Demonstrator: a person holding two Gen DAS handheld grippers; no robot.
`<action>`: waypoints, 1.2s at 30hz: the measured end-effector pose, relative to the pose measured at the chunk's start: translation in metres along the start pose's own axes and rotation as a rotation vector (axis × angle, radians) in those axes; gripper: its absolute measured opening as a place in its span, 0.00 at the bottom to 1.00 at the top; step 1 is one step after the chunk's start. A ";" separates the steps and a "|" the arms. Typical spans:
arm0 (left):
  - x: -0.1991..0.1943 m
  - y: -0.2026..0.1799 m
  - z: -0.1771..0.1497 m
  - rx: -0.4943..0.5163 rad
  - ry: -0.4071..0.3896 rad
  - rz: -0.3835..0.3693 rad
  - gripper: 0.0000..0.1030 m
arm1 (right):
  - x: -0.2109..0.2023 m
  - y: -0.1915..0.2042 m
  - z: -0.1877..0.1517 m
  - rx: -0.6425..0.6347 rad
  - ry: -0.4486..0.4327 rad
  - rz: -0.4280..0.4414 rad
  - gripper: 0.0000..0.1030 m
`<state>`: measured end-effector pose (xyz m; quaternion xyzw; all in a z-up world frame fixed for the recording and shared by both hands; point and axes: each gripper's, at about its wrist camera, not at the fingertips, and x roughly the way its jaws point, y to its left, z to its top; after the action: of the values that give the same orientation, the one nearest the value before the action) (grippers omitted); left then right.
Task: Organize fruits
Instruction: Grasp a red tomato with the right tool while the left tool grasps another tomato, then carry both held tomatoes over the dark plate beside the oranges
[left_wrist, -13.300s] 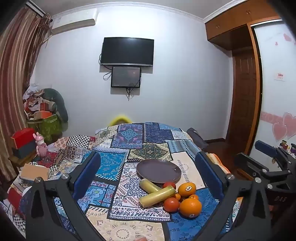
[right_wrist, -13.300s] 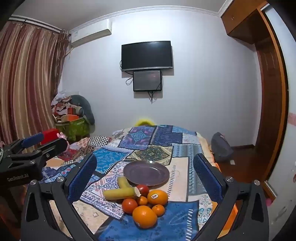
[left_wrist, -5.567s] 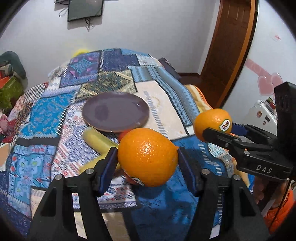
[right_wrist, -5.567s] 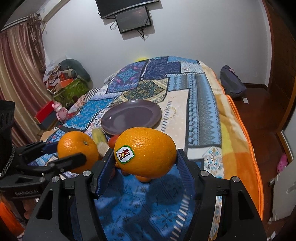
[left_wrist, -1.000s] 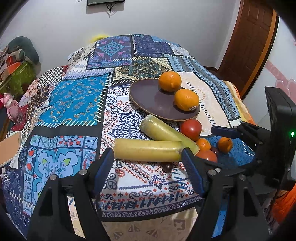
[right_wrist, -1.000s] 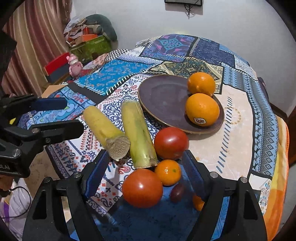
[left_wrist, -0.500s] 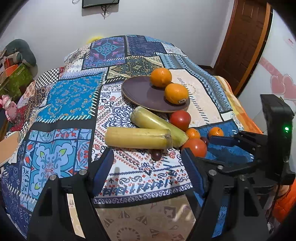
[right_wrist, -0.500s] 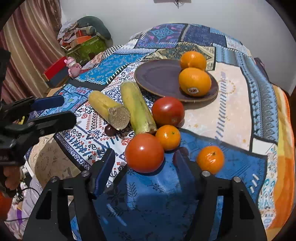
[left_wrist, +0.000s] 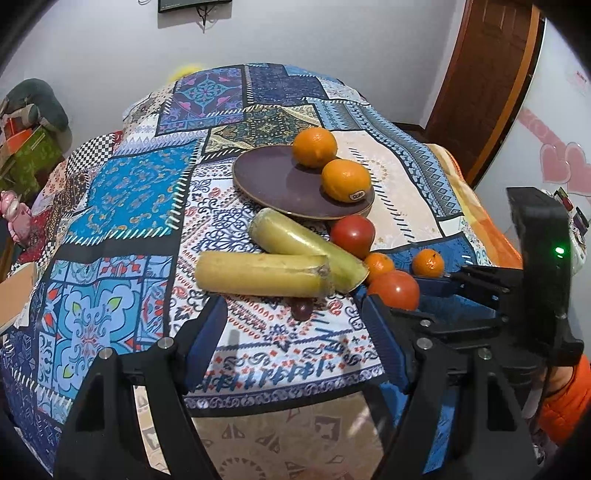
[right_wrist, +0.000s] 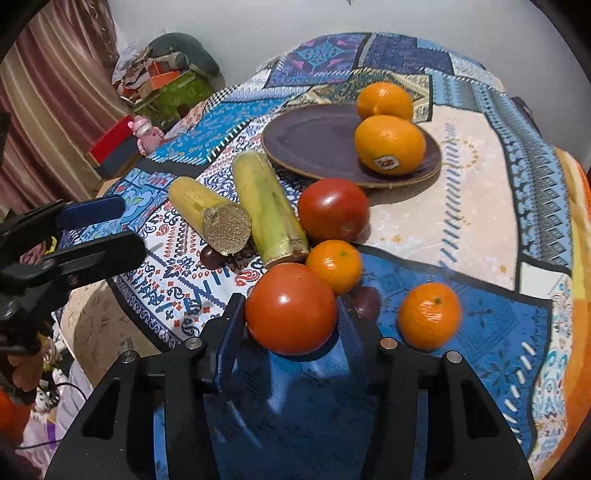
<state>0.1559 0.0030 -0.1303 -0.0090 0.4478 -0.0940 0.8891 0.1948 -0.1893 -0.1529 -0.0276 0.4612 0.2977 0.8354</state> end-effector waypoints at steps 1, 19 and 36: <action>0.002 -0.003 0.002 0.003 0.001 0.000 0.73 | -0.003 -0.003 0.000 0.005 -0.008 0.003 0.45; 0.065 -0.055 0.053 0.058 0.057 -0.037 0.73 | -0.055 -0.063 0.014 0.090 -0.162 -0.052 0.45; 0.125 -0.064 0.065 0.086 0.175 -0.017 0.56 | -0.044 -0.077 0.016 0.120 -0.154 -0.012 0.45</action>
<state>0.2702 -0.0865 -0.1845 0.0339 0.5195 -0.1210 0.8452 0.2295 -0.2683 -0.1265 0.0428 0.4126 0.2657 0.8703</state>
